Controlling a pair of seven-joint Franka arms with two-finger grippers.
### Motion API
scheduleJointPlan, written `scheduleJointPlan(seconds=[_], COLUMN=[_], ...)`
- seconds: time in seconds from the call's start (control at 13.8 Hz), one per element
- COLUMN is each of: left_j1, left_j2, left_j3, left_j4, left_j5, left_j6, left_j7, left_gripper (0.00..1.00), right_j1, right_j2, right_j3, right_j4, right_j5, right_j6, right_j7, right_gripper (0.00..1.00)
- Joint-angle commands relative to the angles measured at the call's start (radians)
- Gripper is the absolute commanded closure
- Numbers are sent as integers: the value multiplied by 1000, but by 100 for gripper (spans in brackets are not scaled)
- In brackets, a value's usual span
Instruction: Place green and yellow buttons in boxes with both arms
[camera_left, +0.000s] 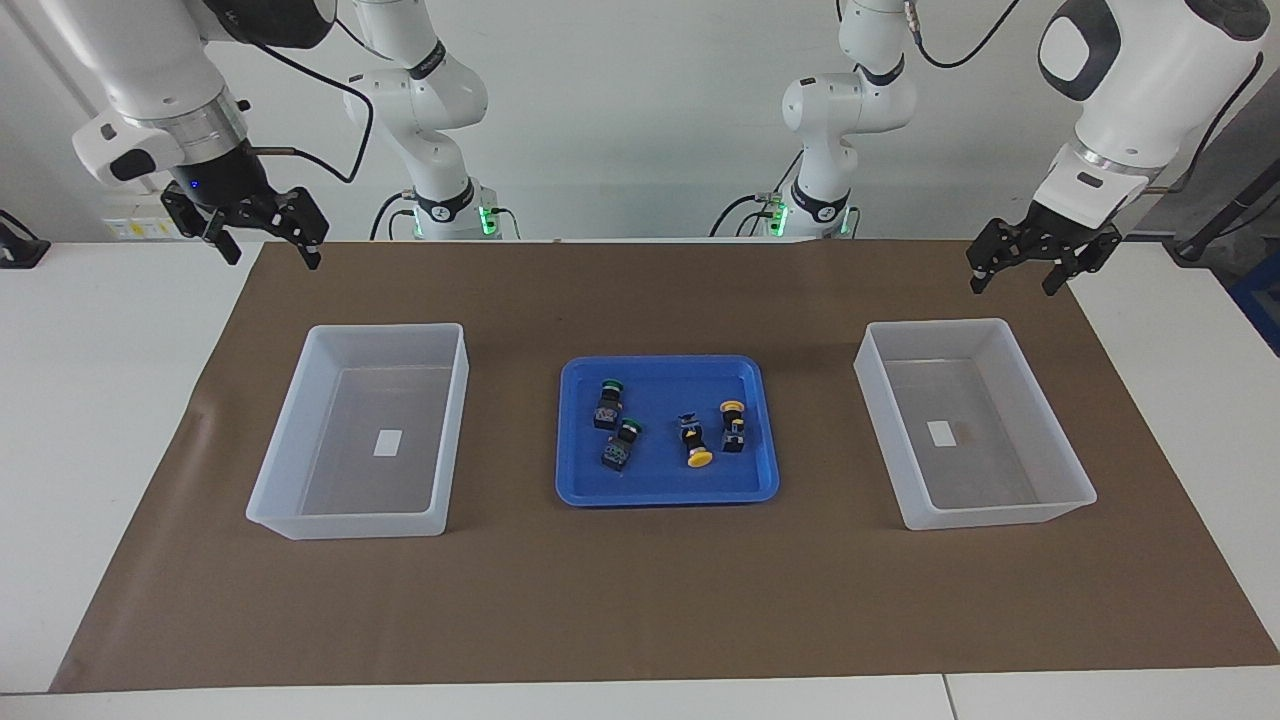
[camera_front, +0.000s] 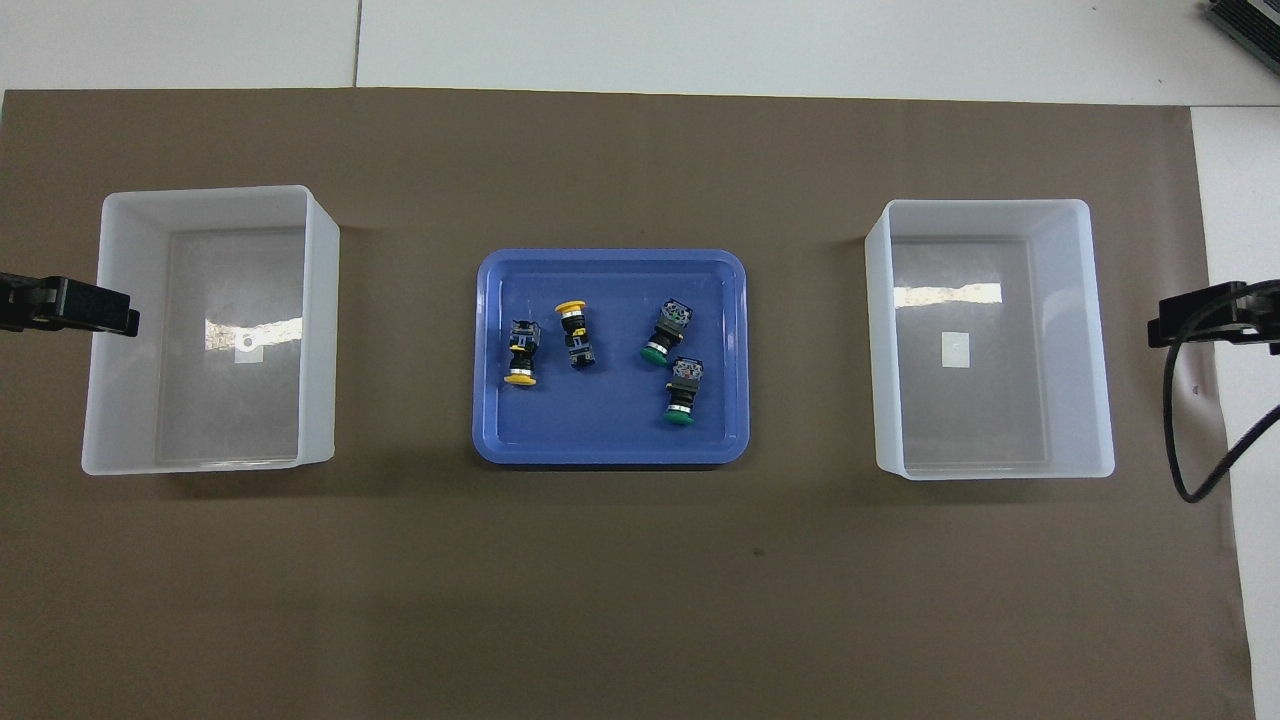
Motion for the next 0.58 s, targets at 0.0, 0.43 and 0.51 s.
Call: scheduleJointPlan(seconds=[0.0,0.43,0.51], left_j1=[3,3,3], left_j2=[2,2,2], left_j3=[-2,-2,-2], left_j4=[9,9,9], left_j5=[-10,-10,-10], left_j6=[-20,-20,-20], left_j7=[0,0,0], left_gripper=[0,0,0], right_j1=[-1,28,55], right_j2=[-16,-56,-50], right_j3=[1,3,3], right_j4=[-12,-93,-92], right_j5=[10,18,6], right_j6=[7,44,87], right_j7=[-7,-7,-7], right_gripper=[0,0,0])
